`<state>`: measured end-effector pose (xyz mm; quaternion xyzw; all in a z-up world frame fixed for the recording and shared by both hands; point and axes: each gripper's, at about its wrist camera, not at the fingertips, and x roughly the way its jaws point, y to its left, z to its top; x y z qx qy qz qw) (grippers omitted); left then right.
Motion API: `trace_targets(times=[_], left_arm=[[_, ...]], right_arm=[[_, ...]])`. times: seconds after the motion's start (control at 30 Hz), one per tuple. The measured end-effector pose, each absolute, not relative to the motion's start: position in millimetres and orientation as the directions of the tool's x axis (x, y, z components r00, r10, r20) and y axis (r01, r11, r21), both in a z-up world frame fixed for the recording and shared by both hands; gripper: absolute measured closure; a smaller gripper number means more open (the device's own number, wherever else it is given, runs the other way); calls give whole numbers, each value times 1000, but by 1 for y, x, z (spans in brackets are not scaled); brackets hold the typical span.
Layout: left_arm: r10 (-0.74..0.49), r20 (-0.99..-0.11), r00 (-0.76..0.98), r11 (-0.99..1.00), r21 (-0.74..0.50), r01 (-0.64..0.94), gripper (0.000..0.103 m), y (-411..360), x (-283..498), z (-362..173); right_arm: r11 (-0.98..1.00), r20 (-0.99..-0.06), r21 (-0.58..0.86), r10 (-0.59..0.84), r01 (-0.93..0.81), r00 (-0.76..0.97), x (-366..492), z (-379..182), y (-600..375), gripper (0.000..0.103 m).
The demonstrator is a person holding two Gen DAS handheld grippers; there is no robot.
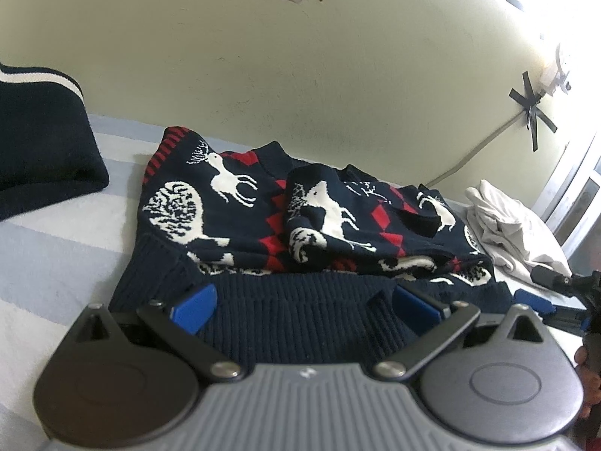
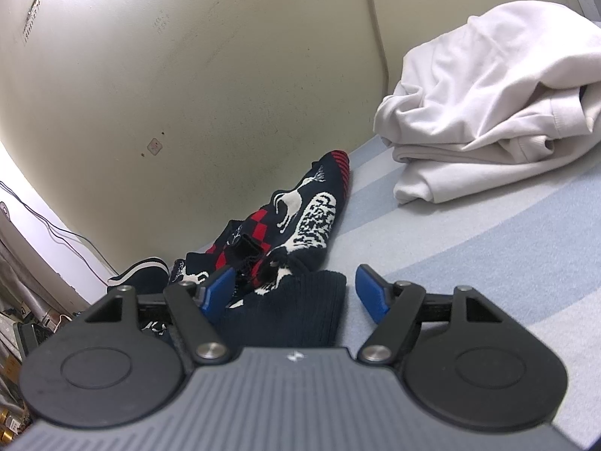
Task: Fold small clothes
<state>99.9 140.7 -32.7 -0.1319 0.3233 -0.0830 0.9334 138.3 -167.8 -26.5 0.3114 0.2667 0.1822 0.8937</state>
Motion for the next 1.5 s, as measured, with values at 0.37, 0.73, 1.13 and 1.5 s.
trace_targets(times=[0.37, 0.73, 1.13, 1.5], left_arm=[[-221, -594, 773, 962, -265, 72, 0, 136, 100, -33], [-219, -596, 773, 963, -260, 72, 0, 136, 101, -32], [-218, -596, 773, 963, -259, 71, 0, 135, 101, -32], [-217, -597, 773, 963, -259, 71, 0, 135, 101, -32]], right_arm=[[740, -365, 654, 489, -156, 793, 138, -26, -169, 29], [741, -365, 654, 487, -154, 794, 137, -26, -168, 29], [741, -365, 654, 486, -152, 794, 137, -26, -168, 29], [740, -364, 655, 486, -154, 795, 137, -26, -168, 29]])
